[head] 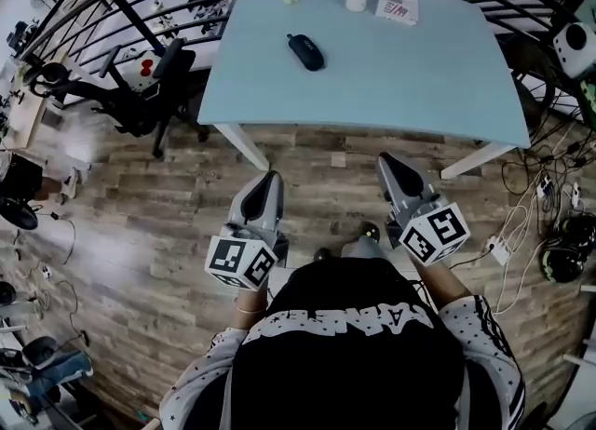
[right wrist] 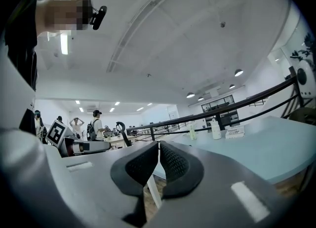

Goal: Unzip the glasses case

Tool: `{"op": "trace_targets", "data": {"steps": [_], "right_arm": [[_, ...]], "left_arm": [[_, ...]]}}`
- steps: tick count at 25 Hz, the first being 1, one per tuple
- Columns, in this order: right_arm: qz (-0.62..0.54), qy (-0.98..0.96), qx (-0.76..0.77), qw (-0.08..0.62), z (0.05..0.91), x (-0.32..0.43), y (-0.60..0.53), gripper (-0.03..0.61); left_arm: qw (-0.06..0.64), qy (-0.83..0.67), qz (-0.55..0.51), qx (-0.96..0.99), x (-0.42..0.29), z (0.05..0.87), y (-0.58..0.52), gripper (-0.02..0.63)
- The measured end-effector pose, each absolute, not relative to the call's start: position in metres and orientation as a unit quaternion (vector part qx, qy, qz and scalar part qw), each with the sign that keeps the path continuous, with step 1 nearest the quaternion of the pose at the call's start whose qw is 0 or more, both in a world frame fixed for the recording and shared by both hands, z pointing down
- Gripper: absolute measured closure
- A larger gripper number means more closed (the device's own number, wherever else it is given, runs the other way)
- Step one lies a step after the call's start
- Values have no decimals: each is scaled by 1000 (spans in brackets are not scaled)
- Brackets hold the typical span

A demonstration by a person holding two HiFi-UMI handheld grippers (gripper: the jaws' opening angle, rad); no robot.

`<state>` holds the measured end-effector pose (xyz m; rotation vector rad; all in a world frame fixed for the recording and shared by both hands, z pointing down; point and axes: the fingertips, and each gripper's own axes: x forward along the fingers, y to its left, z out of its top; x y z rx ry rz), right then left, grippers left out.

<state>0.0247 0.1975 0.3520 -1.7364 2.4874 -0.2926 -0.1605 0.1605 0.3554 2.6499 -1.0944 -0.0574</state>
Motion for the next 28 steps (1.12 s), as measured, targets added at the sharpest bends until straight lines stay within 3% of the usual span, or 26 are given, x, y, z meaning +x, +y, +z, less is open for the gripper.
{"op": "trace_targets", "data": {"steps": [8,17,28], "right_arm": [[-104,823,-558,23,363,18,170,584],[-94,852,-513,46,360,-9,80,580],[-112,846,-519,51,382,17,-18,561]], "left_arm": [[163,-399,-18,902,-172,378,153,614],[135,-474,-10,870,-225,369,95,614],[140,-455,-5,880,-193,368,-3,614]]}}
